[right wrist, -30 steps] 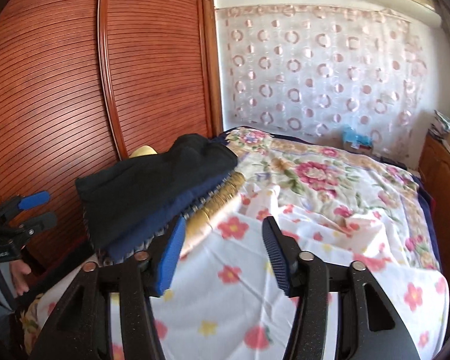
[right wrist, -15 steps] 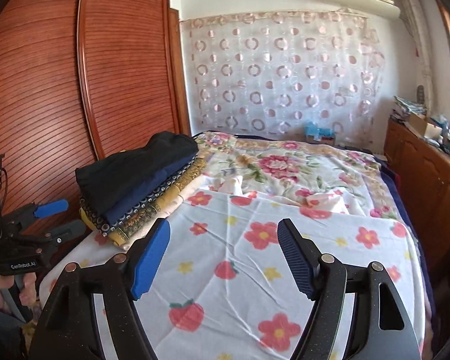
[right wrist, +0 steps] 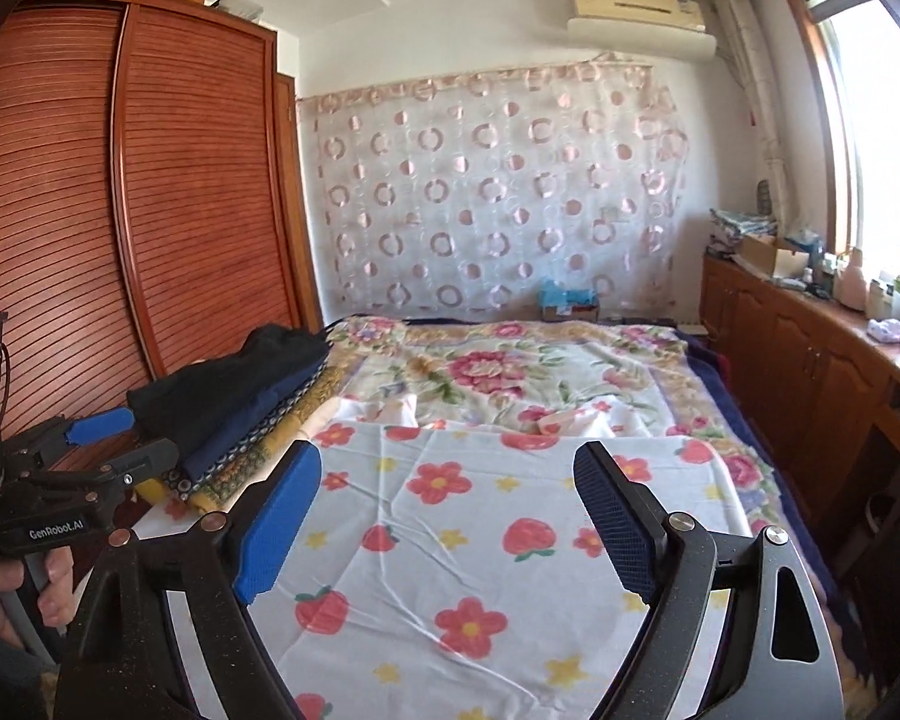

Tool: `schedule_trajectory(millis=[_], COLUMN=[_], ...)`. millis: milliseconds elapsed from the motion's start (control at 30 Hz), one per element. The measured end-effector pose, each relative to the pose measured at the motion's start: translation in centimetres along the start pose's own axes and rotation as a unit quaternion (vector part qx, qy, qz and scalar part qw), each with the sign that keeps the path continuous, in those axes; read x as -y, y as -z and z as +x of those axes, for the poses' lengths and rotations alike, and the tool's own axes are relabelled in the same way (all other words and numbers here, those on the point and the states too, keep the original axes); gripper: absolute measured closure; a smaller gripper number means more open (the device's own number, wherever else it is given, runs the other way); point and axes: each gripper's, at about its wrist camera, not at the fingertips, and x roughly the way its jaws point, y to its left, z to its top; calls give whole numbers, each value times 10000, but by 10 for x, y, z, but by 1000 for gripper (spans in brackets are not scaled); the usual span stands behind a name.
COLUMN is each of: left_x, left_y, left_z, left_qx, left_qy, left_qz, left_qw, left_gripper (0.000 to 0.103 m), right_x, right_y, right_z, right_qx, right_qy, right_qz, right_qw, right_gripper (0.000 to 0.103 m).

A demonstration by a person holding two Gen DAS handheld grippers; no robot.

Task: Fold small clothes

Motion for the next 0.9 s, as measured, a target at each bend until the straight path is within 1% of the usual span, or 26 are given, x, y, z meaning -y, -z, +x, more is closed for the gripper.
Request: schedule_trajectory(millis=[167,533,900], left_x=[4,7,4], left_y=[-9,-4,-3], left_z=[-7,-13,-12], left_qx=[126,142,125], left_qy=[83,92,72], left_qz=[-14,-26,-34], left_qw=[9999,9999,9999], left_gripper=[20,20,20], right_x=[-1,-5,14], right_y=[8,17,15], right_z=[-11,-12,-12], right_qx=[97,140,127], right_qy=[118,155,94], right_qz=[85,143,137], right_qw=[9998,9997,9998], right_gripper=[16,16,16])
